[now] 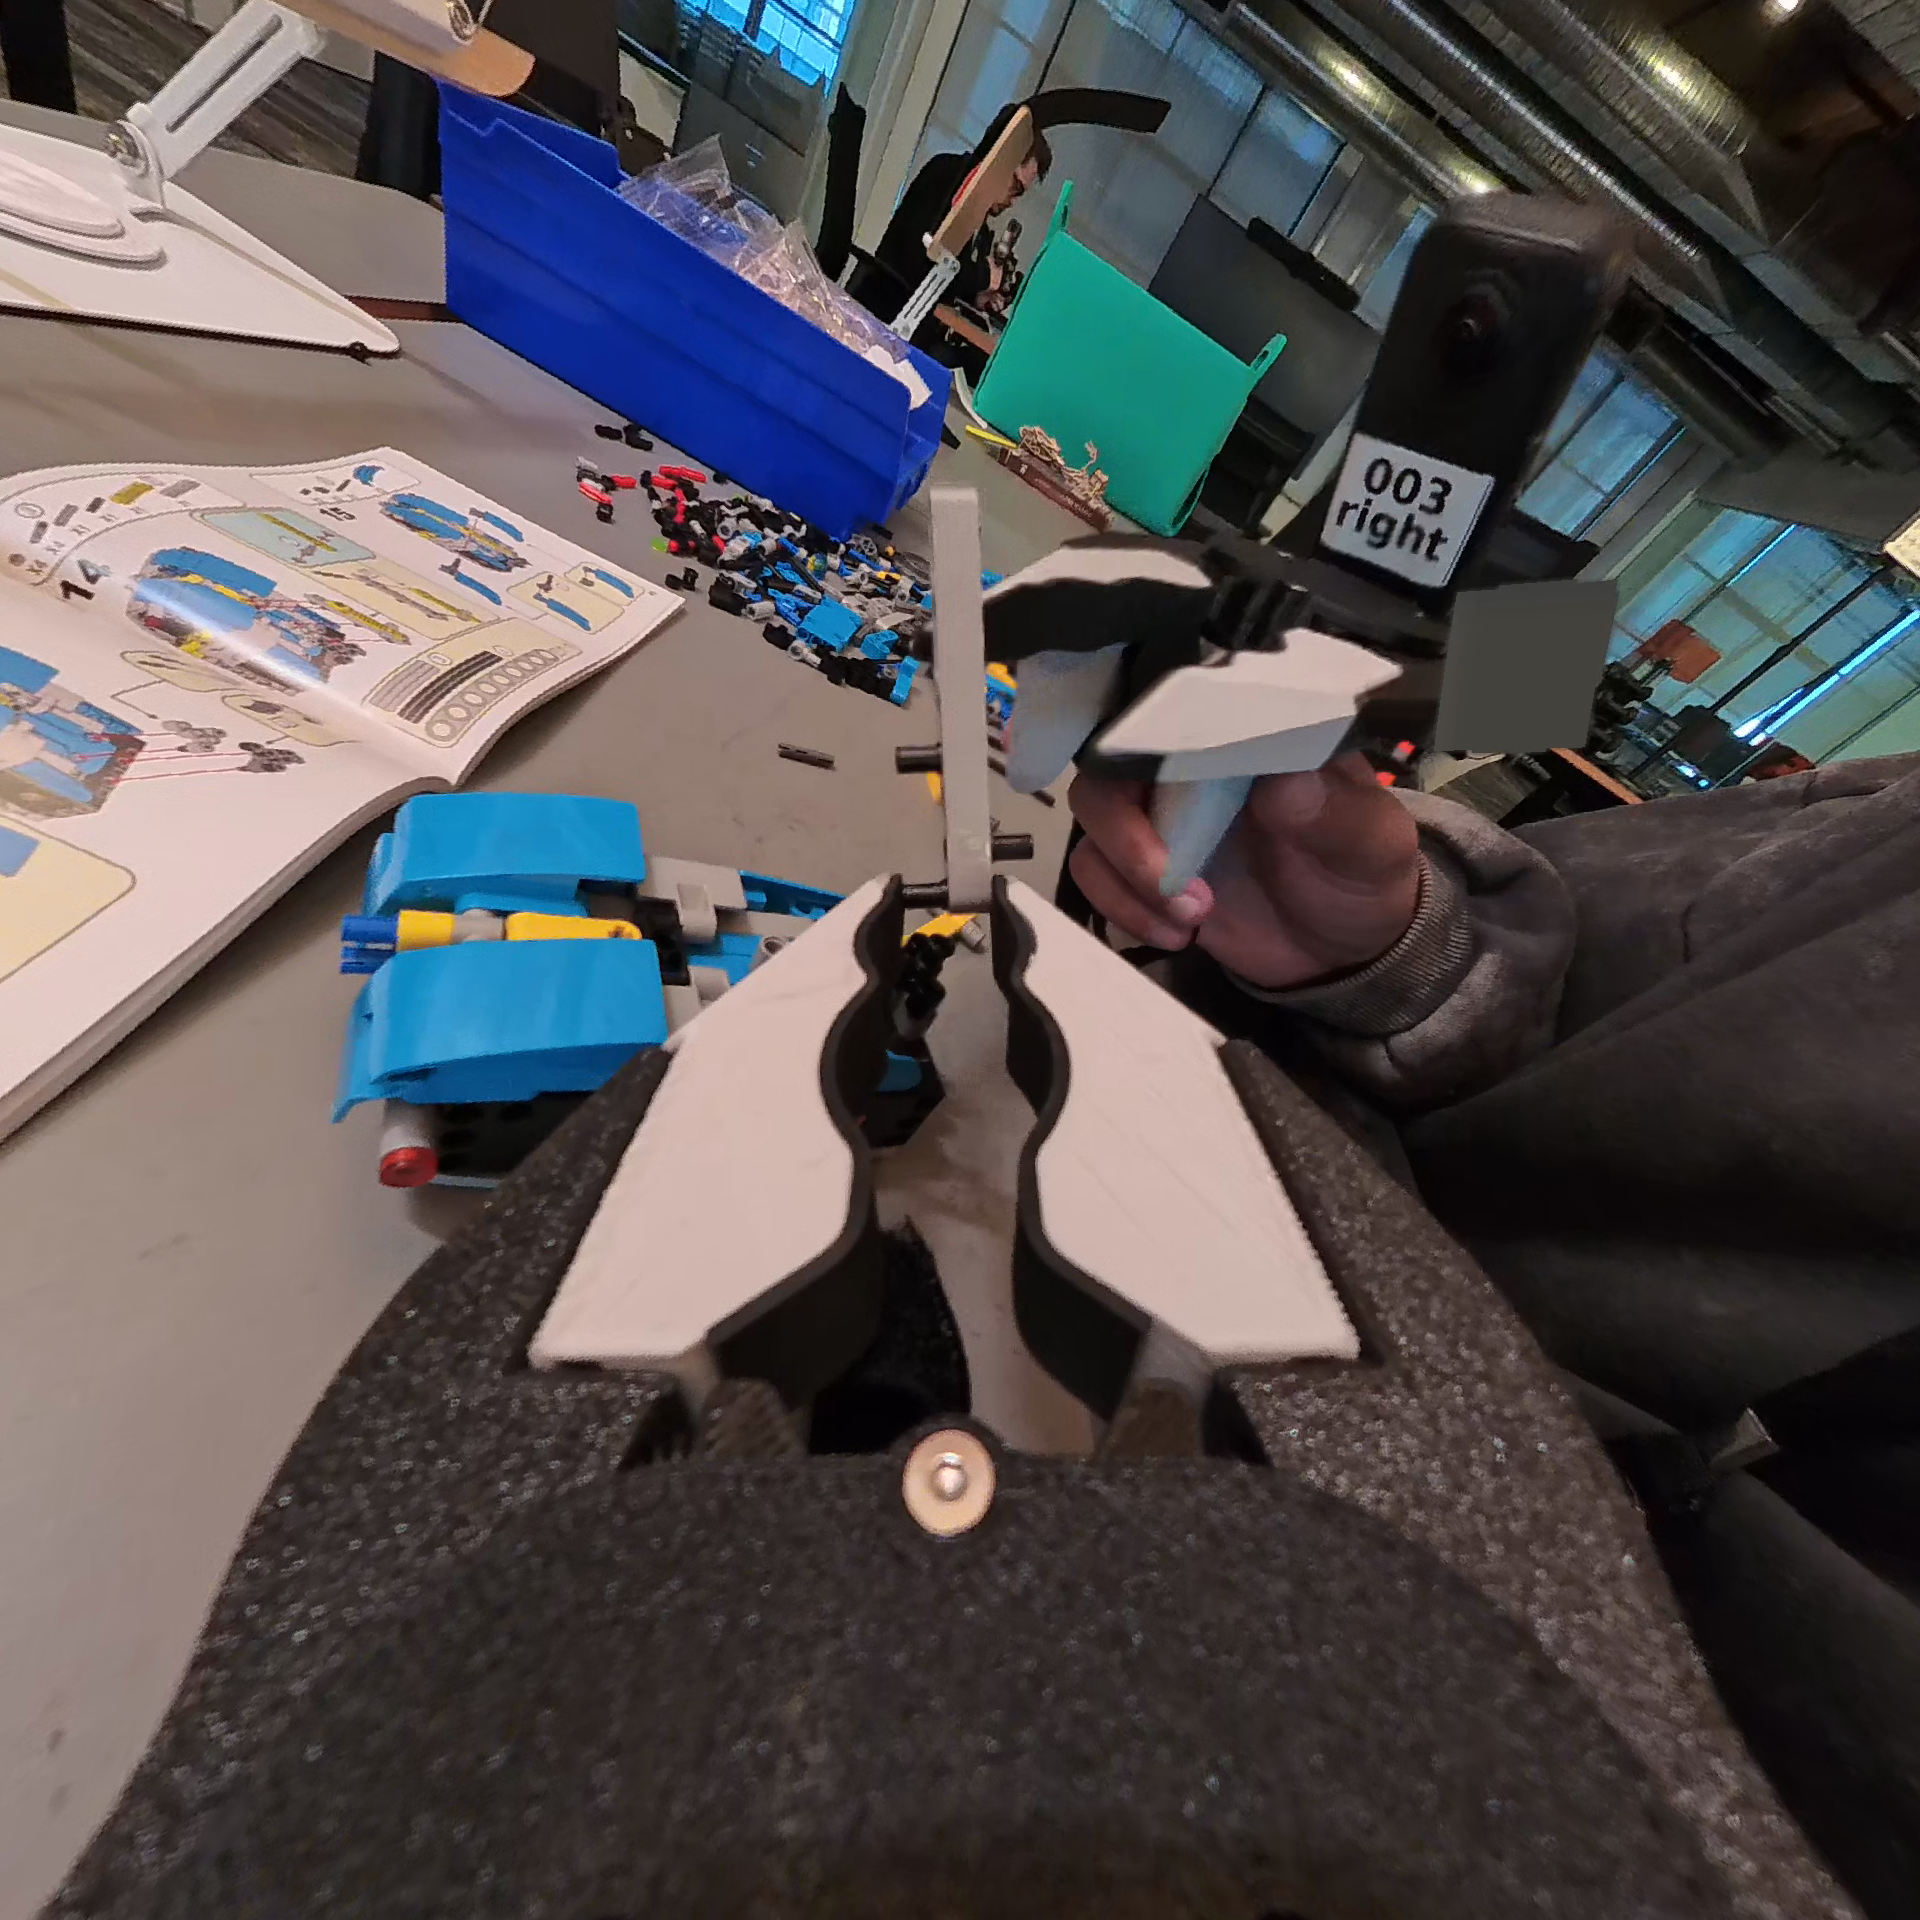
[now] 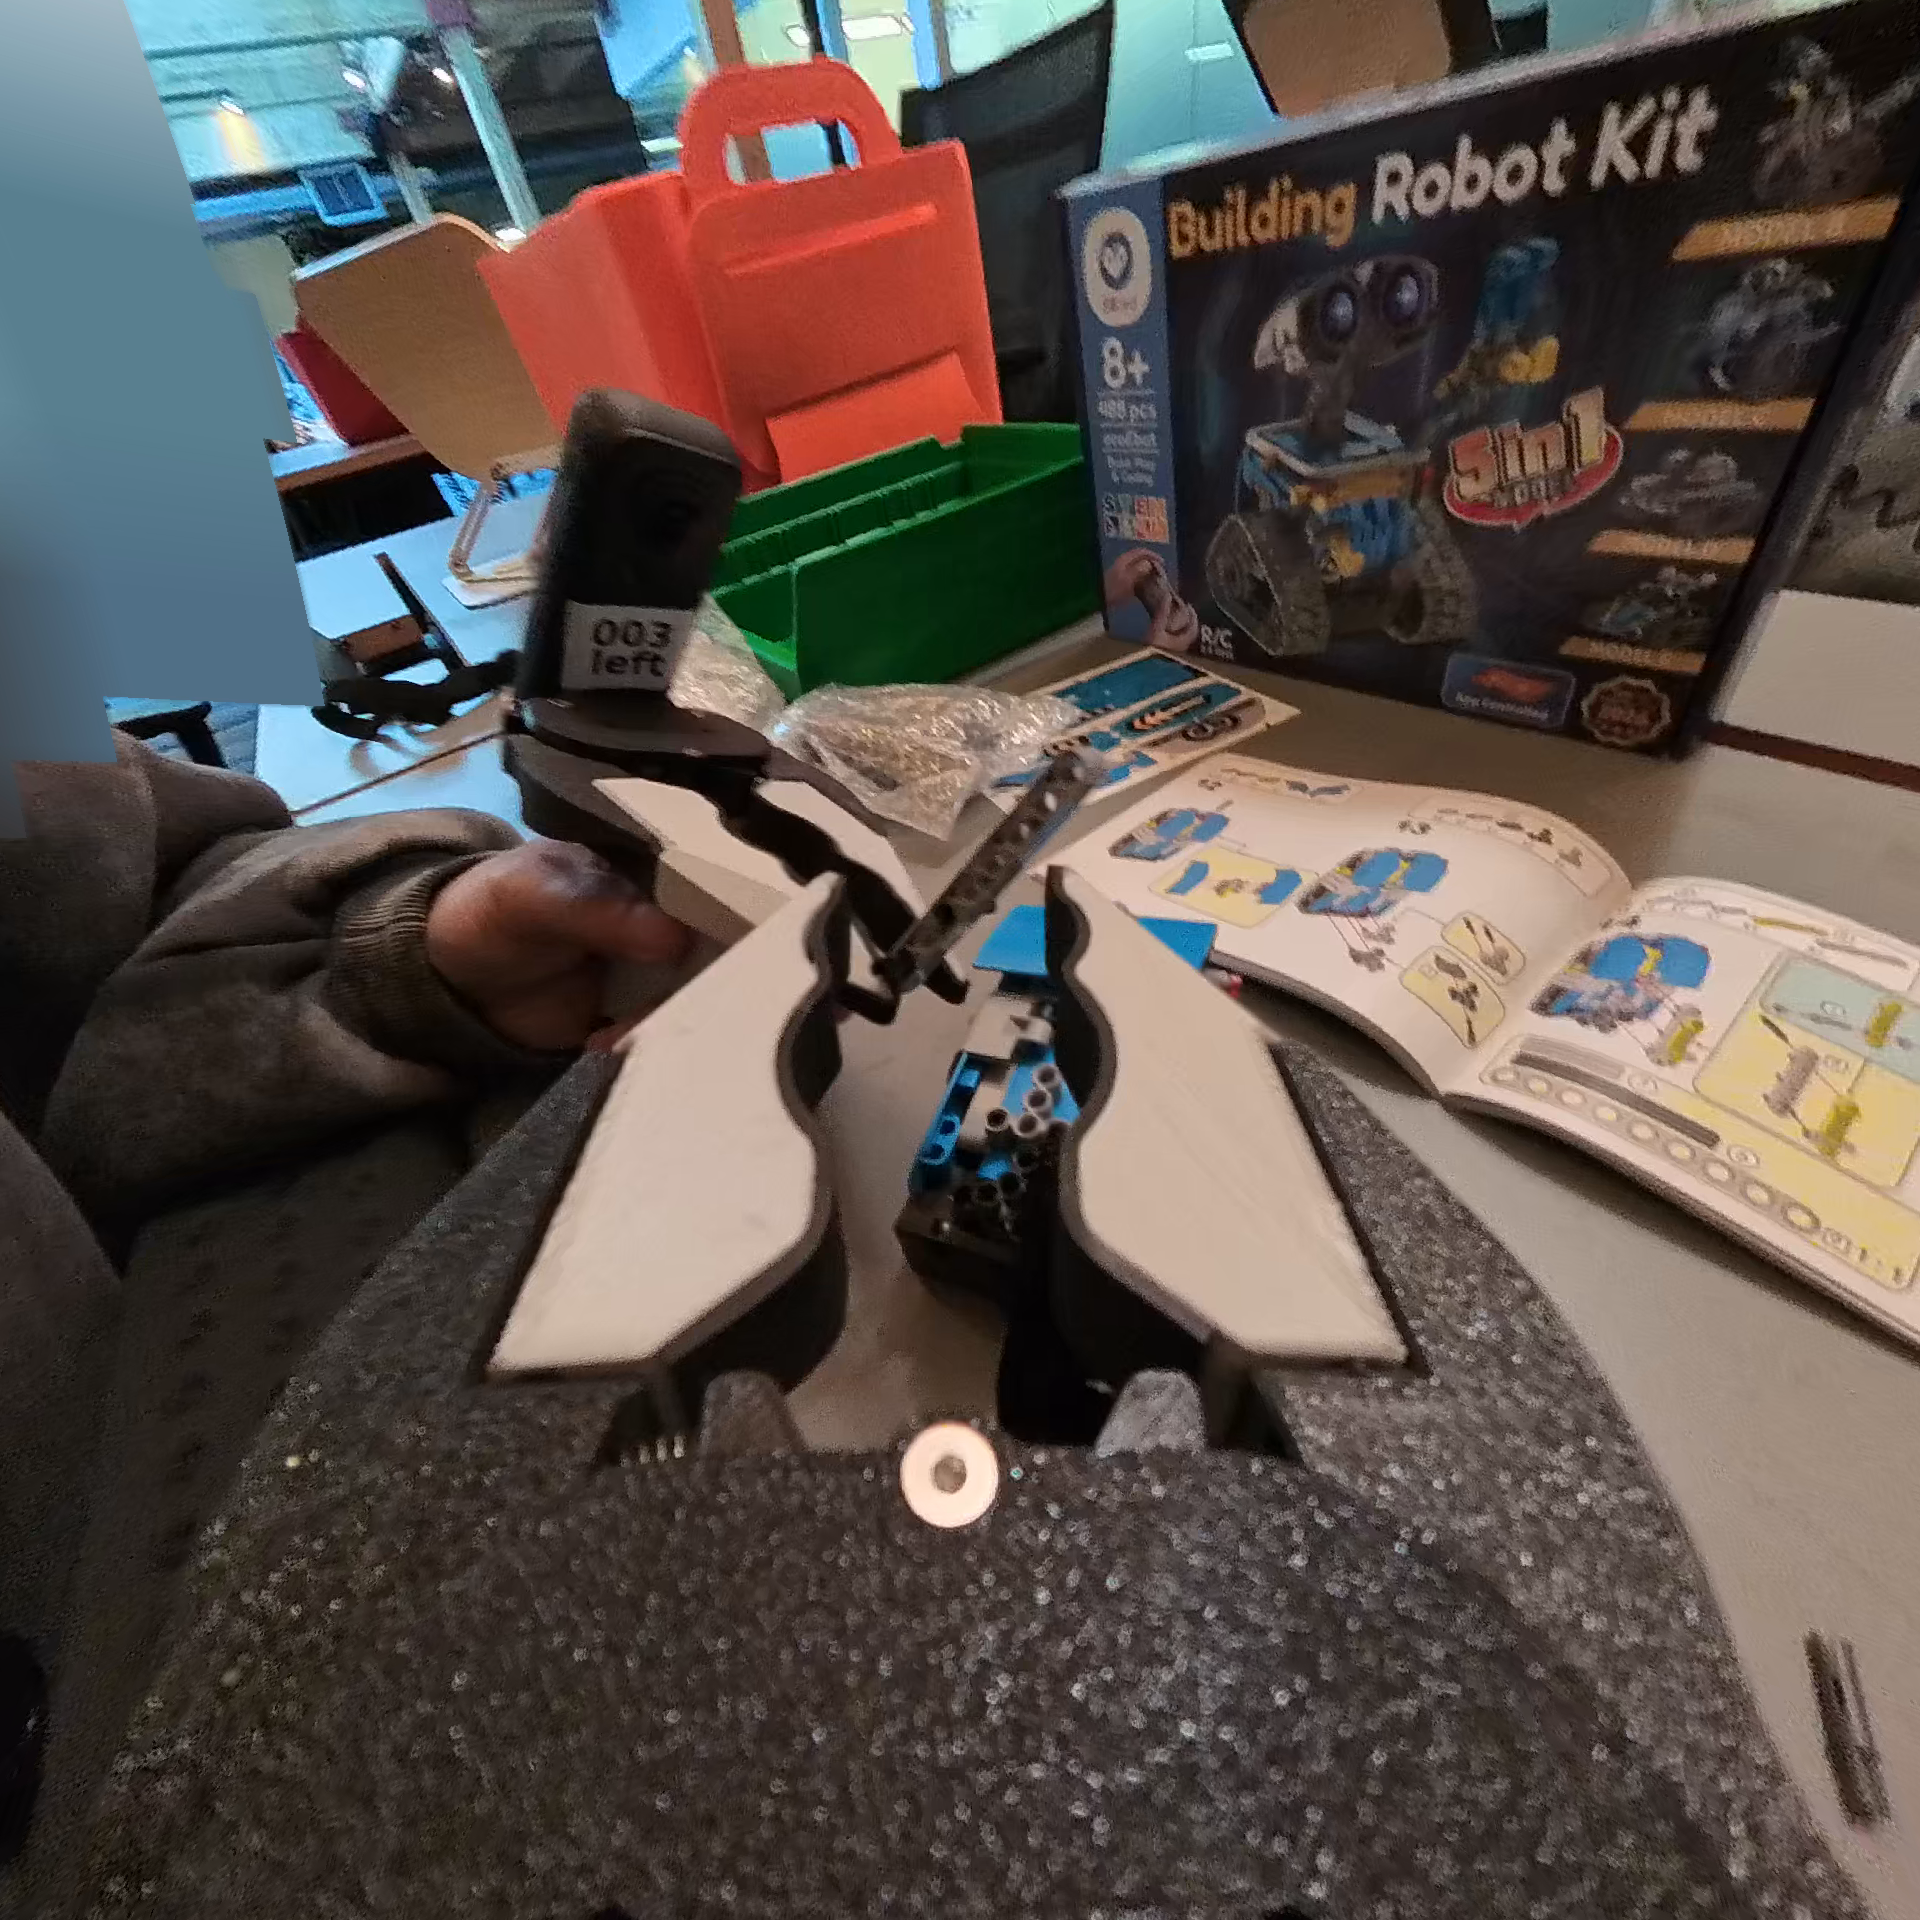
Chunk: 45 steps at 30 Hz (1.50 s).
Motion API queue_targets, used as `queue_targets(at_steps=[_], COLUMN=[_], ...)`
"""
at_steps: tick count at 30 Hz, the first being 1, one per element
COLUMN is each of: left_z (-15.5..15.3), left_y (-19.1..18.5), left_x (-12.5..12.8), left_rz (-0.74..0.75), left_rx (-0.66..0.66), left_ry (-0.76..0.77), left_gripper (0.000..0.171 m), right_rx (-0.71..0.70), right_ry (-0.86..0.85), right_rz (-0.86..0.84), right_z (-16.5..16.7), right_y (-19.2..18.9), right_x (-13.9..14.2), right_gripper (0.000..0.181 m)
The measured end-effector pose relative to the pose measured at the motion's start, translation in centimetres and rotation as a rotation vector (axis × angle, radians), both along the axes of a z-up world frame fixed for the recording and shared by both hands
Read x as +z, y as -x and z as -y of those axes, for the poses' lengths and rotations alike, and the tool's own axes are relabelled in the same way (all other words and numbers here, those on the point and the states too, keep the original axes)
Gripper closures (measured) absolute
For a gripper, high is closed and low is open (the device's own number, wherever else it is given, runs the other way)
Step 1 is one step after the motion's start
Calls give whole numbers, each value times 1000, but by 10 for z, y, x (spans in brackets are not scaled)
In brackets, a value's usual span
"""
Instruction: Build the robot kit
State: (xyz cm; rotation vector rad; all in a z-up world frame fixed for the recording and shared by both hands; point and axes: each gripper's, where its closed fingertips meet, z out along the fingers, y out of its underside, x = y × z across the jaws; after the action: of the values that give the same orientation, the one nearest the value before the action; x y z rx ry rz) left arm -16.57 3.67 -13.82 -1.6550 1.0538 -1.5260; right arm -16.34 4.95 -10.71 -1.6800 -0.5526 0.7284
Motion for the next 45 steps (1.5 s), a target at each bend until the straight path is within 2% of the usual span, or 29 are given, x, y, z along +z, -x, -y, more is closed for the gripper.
queue_targets(at_steps=[10,13,17,18,21,24,32,36,38,41,45], left_z=[1,-1,-2,-2,-10,-13,-9,-16,-22,-26,-36], left_y=[-2,-2,-2,-2,2,4,3,7,12,16,21], left_x=[-8,-11,-16,-16,-14,-11,-9,-2,6,12,19], left_rz=[-107,-148,-234,-252,-299,-314,-343,-324,-291,-243,-166], left_rx=[63,91,131,145,212,233,232,289,329,326,365], left_ry=[-220,-311,-527,-580,-712,-788,-958,-943,-908,-822,-660], left_gripper=[156,156,156,156,156,156,156,155,164,170,165], right_rx=[45,43,42,44,28,43,114,149,184,193,189], right_ry=[107,127,167,184,257,299,327,357,378,373,374], right_rz=[-219,-227,-261,-271,-292,-346,-350,-378,-372,-363,-421], right_z=[0,0,-1,-1,-4,-4,6,10,13,14,11], right_y=[-8,-10,-14,-15,-21,-23,-24,-23,-18,-13,-17], right_x=[8,7,4,3,-6,-8,-9,-10,-12,-12,-6], right_gripper=[153,159,165,171,173,173,174,174,174,174,174])
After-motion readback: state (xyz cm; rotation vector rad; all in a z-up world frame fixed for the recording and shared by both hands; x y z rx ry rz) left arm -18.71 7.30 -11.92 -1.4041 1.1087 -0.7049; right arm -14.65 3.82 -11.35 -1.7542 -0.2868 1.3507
